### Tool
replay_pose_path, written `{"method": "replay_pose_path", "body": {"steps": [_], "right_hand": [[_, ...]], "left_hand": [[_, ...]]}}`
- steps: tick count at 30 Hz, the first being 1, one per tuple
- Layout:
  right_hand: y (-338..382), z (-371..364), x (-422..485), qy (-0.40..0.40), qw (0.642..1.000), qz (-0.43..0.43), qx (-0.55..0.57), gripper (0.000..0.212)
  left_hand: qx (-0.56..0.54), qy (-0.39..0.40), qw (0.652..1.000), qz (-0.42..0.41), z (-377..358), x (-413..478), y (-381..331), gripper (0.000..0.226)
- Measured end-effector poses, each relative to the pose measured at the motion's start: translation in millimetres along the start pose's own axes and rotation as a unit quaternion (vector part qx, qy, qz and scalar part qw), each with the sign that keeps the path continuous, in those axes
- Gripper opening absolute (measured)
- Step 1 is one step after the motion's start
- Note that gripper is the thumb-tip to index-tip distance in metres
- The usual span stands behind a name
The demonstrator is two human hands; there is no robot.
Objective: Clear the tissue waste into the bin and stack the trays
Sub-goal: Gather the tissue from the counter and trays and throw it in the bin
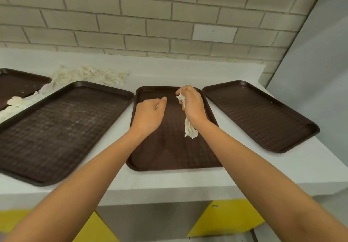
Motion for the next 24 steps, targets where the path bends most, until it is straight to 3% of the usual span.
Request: {"method": "replay_pose_path", "body": {"steps": [11, 24], "right_hand": [[-1, 48, -133, 0.009, 0.999, -0.042, 0.014, 0.03], [-81, 130, -244, -0.012, 0.99, -0.144, -0.005, 0.029]], "left_hand": [[-0.013, 0.019, 1.0, 0.017, -15, -126, -35, 0.049], [-0.005, 0.121, 0.992, 0.043, -95, -246, -54, 0.049]]}}
Point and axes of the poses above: each hand's wrist, its own x-axis towards the middle knuckle, its own z-axis out of the back of the hand, y = z × x, the point moved 1 cm from there along x, towards the middle knuckle, and after that the axes turned 6 degrees about -x, right-handed, at the moved point
